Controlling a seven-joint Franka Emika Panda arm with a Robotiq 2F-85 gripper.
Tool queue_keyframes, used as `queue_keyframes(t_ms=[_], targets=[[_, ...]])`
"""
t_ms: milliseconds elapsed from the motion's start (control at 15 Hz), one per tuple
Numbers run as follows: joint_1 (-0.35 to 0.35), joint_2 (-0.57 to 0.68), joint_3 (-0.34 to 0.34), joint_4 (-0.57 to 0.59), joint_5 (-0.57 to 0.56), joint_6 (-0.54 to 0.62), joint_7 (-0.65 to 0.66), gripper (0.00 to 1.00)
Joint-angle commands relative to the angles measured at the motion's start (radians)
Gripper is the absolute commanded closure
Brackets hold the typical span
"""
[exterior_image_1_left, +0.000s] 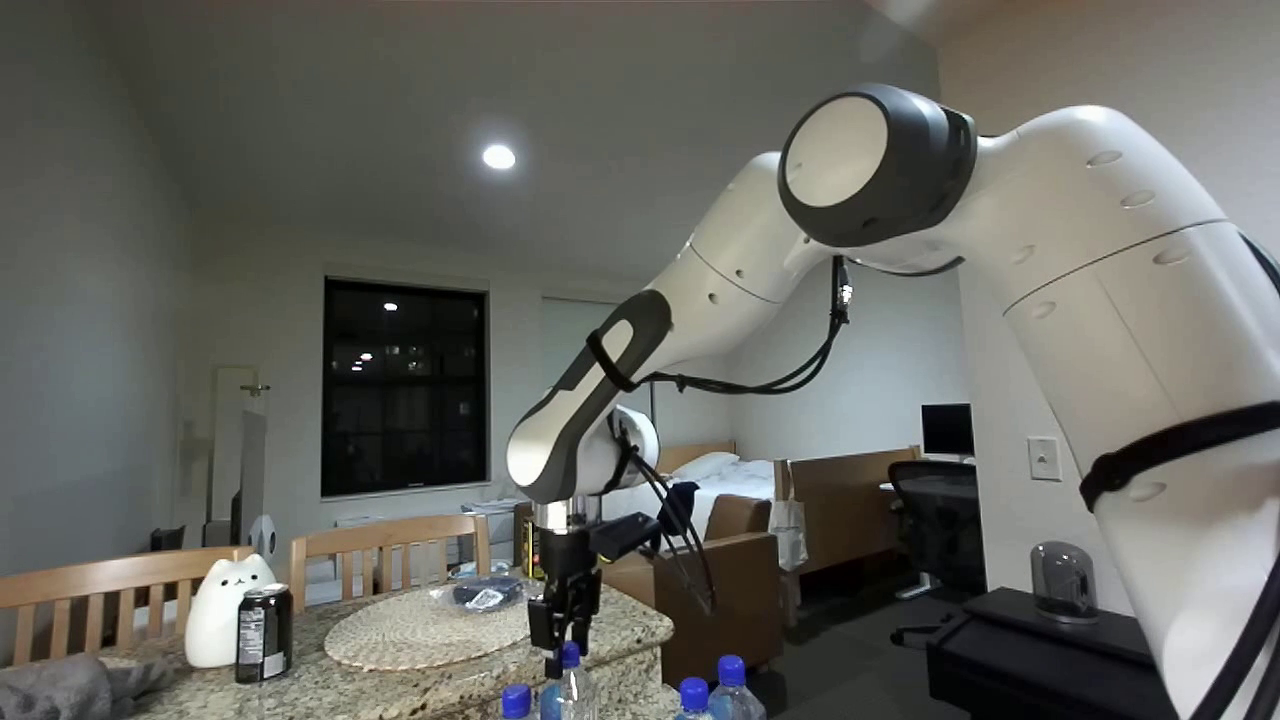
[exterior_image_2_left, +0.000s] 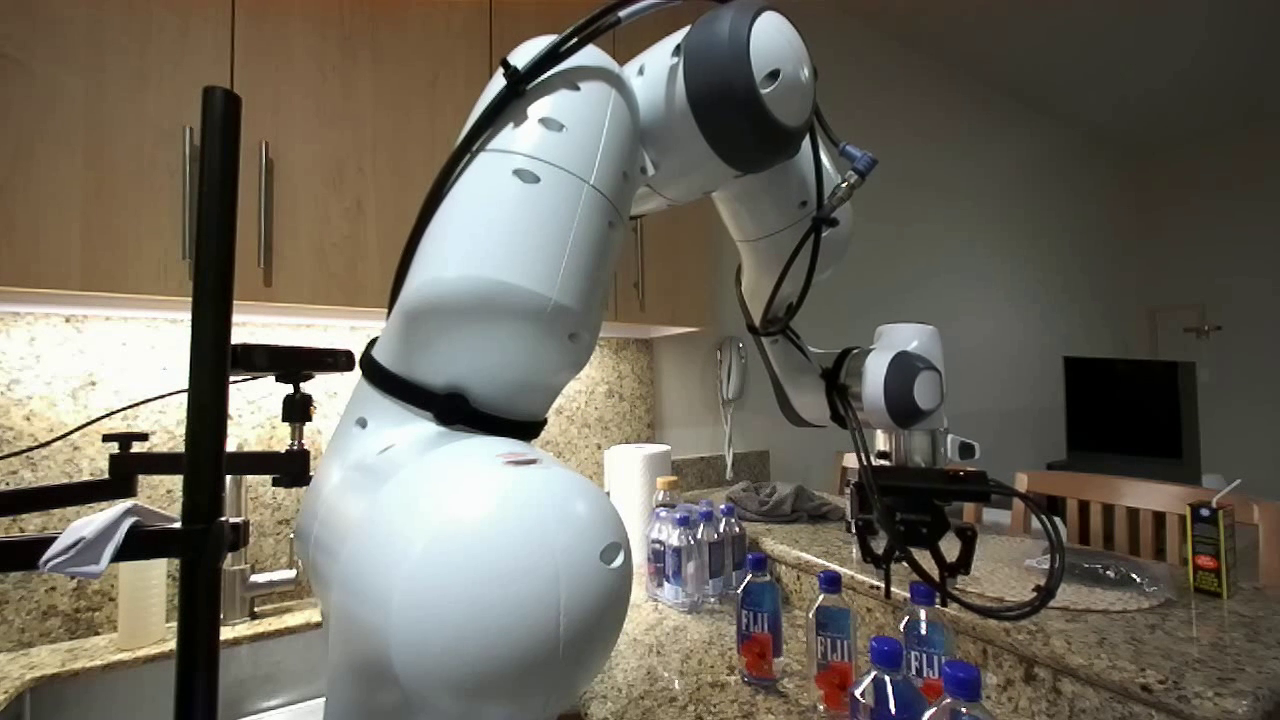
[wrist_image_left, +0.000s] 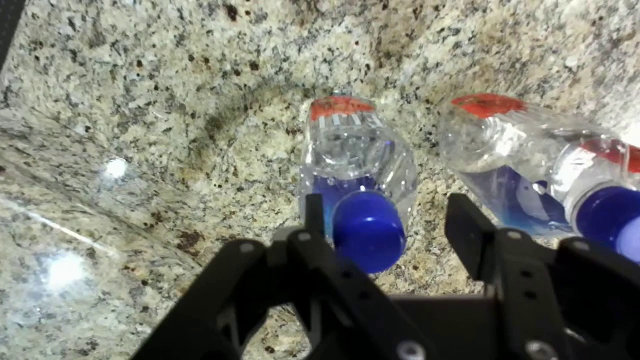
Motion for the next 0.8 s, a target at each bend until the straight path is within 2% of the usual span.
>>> queue_keyframes(t_ms=[0, 267, 333, 600, 733], targets=[[-0.016, -0.01, 0.009, -0.018, -0.024, 0.006, -0.032, 0.67], [-0.013, -0.012, 0.005, -0.019, -0.047, 0.004, -0.021, 0.89], [-0.008, -0.015, -0.001, -0.02, -0.059, -0.003, 0.005, 0.86], [0.001, -0.038, -0.015, -0.028, -0.088, -0.018, 0.065, 0.85], [-0.004, -0.053, -0.01, -0.033, -0.063, -0.03, 0.086, 0.85]])
